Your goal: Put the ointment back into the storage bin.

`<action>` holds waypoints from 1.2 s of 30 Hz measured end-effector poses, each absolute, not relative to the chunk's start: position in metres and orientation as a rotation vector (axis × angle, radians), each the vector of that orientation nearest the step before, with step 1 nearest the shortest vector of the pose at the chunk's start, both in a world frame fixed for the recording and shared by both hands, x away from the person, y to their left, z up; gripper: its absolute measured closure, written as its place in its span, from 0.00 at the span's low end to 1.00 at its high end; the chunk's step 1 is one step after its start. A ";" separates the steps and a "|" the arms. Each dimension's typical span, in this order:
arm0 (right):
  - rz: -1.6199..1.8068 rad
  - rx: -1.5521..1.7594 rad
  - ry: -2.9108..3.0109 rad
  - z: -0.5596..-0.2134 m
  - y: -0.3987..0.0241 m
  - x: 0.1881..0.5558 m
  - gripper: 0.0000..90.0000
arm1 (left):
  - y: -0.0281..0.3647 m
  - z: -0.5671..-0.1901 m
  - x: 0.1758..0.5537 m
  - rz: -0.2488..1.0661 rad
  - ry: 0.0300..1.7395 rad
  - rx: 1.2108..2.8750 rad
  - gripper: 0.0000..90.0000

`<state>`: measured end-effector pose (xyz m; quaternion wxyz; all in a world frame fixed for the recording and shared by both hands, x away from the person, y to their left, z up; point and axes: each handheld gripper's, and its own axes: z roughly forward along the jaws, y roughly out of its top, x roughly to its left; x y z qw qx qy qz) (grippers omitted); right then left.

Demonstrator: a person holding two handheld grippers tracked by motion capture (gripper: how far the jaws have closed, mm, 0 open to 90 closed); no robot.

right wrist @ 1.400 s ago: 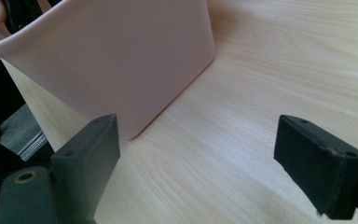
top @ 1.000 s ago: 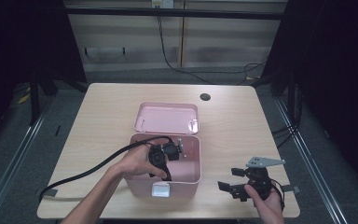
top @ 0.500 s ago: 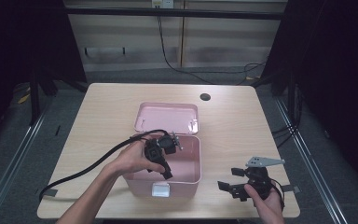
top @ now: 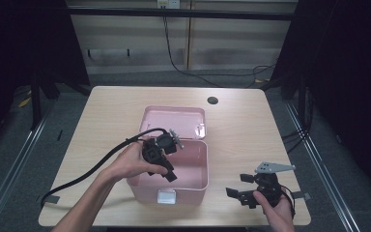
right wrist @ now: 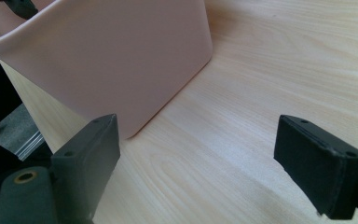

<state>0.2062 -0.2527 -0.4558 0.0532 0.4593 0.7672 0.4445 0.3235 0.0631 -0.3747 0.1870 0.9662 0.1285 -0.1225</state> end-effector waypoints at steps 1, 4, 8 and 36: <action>1.353 1.395 2.333 -0.456 -0.253 0.206 0.16 | 0.066 -0.372 0.324 -0.339 0.362 2.717 0.66; 1.357 1.392 2.333 -0.456 -0.253 0.206 0.15 | 0.071 -0.366 0.324 -0.318 0.366 2.702 0.66; 1.356 1.399 2.330 -0.456 -0.253 0.206 0.16 | 0.076 -0.359 0.323 -0.312 0.352 2.708 0.63; 1.356 1.391 2.331 -0.456 -0.253 0.206 0.16 | 0.123 -0.326 0.312 -0.202 0.395 2.637 0.51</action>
